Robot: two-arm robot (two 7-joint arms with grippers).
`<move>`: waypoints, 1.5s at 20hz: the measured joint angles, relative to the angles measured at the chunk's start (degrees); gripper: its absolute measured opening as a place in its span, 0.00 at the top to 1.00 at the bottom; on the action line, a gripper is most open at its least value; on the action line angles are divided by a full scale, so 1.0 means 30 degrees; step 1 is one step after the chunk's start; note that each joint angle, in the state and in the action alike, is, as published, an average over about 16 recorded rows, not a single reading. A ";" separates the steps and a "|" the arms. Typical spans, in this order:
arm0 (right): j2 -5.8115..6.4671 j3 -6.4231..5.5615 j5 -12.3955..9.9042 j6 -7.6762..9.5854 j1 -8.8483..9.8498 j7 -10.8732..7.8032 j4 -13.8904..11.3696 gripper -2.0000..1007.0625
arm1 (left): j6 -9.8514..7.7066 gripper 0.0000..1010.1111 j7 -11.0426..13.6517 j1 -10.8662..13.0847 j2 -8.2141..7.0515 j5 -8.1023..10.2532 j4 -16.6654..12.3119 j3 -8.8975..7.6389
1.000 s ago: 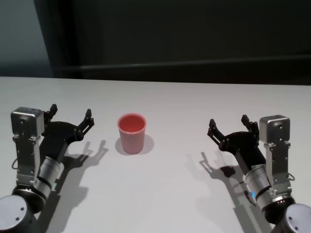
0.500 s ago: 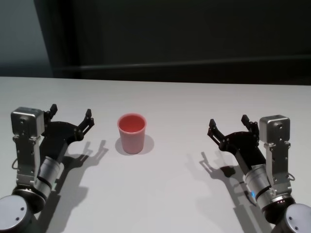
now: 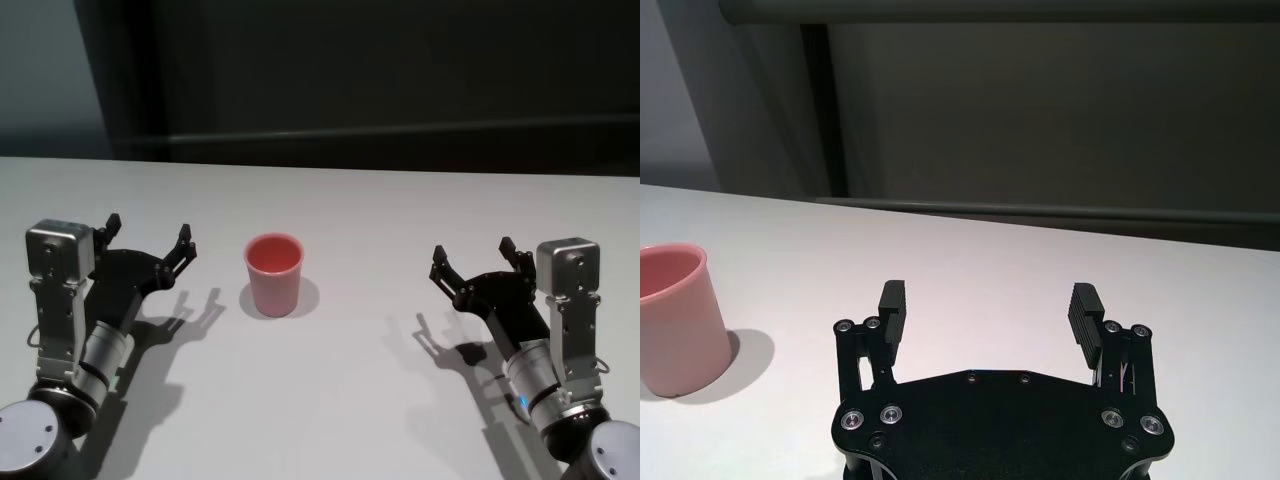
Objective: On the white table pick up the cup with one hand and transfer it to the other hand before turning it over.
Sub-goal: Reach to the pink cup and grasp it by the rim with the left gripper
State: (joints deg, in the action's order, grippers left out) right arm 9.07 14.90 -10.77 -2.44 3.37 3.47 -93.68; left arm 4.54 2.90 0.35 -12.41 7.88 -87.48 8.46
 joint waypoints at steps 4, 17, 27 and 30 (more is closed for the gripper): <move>0.0000 0.0000 0.0000 0.0000 0.0000 0.0000 0.0000 0.00 | 0.0000 0.01 0.0000 0.0000 0.0000 0.0000 0.0000 0.0000; 0.0000 0.0000 0.0000 0.0000 0.0000 0.0000 0.0000 0.00 | 0.0000 0.01 0.0000 0.0000 0.0000 0.0000 0.0000 0.0000; 0.0000 0.0000 0.0000 0.0000 0.0000 0.0000 0.0000 0.00 | -0.0001 0.01 0.0003 0.0000 0.0000 -0.0003 0.0000 0.0000; 0.0000 0.0000 0.0000 0.0000 0.0000 0.0000 0.0000 0.00 | -0.0013 0.01 0.0101 -0.0013 -0.0025 -0.0047 -0.0025 0.0000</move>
State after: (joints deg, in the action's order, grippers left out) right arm 9.07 14.90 -10.77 -2.44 3.37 3.47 -93.68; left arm 4.50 3.21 0.31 -12.48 7.73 -87.55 8.46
